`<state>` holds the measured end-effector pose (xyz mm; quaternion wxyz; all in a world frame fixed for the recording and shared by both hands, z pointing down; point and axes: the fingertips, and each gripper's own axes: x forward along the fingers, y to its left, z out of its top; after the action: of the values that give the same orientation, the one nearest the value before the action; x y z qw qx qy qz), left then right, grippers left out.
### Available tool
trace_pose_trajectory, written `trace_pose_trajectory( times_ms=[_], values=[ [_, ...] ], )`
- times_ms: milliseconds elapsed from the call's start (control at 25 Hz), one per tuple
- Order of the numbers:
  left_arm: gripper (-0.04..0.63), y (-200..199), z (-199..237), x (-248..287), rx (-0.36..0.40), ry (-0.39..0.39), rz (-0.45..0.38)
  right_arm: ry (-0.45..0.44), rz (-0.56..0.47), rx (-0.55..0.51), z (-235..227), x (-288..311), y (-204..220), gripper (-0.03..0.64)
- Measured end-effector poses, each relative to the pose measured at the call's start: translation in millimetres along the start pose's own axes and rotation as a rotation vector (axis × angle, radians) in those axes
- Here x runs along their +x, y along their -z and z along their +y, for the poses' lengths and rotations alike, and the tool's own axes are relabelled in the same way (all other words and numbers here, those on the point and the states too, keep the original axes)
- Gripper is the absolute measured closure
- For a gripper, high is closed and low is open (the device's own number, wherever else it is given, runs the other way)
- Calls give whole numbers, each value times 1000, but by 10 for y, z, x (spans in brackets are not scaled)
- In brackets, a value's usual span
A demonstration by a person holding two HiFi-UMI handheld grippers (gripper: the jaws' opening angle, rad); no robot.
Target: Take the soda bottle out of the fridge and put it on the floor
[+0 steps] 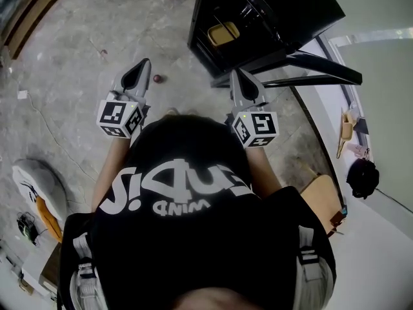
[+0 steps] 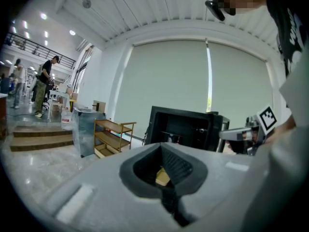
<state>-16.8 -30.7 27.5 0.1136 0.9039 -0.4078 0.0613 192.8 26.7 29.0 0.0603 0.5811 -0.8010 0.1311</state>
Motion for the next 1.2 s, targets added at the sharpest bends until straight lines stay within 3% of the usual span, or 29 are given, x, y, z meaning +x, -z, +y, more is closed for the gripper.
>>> trace_pose_trajectory(
  times_ms=[400, 1200],
  values=[
    [594, -19, -28, -81, 32, -48, -23, -5, -23, 13, 27, 59, 15, 617],
    [594, 107, 24, -211, -4, -83, -5, -18, -13, 15, 150, 190, 7, 617]
  ],
)
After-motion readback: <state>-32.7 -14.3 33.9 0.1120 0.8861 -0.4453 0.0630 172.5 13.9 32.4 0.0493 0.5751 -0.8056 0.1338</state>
